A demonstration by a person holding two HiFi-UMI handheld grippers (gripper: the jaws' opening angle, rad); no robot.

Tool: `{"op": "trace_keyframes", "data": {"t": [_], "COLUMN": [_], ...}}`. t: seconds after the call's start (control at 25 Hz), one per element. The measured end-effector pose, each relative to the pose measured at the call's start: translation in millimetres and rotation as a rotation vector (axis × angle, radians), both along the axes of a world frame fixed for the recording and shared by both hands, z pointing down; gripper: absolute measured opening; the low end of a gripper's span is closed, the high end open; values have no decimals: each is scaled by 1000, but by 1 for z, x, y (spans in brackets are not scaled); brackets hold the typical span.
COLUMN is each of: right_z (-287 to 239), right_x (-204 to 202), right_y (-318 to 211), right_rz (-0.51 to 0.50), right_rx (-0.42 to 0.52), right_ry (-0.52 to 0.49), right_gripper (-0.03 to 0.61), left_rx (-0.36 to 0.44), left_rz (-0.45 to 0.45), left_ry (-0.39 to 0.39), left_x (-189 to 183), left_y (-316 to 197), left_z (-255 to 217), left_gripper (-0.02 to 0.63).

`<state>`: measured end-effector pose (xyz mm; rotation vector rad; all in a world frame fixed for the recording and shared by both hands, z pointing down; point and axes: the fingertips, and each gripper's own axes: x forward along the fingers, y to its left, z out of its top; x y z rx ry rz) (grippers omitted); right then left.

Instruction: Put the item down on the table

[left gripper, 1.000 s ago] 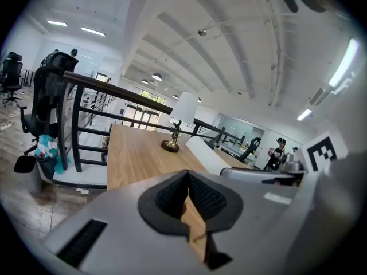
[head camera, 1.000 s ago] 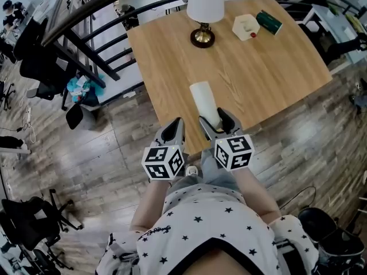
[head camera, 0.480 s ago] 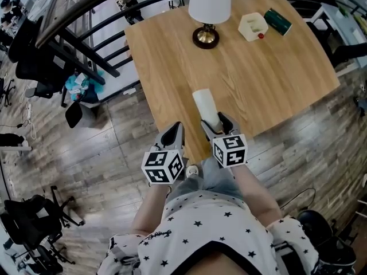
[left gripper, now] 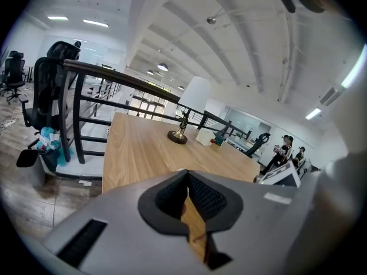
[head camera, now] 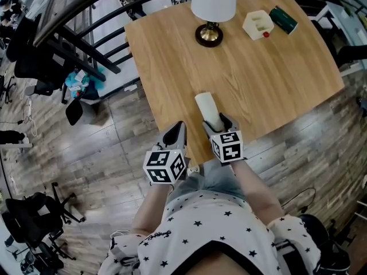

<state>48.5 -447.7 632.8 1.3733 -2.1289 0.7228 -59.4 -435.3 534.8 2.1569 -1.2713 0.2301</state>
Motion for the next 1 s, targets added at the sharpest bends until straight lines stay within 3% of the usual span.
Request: {"op": "trace_keyframes", "data": {"t": [0.52, 1.0], "right_z": [28, 32], "right_x": [-4, -2], "right_y": [3, 7], "right_rz": [-44, -10], "right_rx": [-104, -101], "right_ry": [103, 146], "right_gripper": [285, 291], "left_rx": [1, 33], "left_rz": [4, -19], "left_ry": [12, 6], "left_x": [3, -17], "left_y": [4, 37], "left_z": [0, -17], "left_gripper": [12, 12]}}
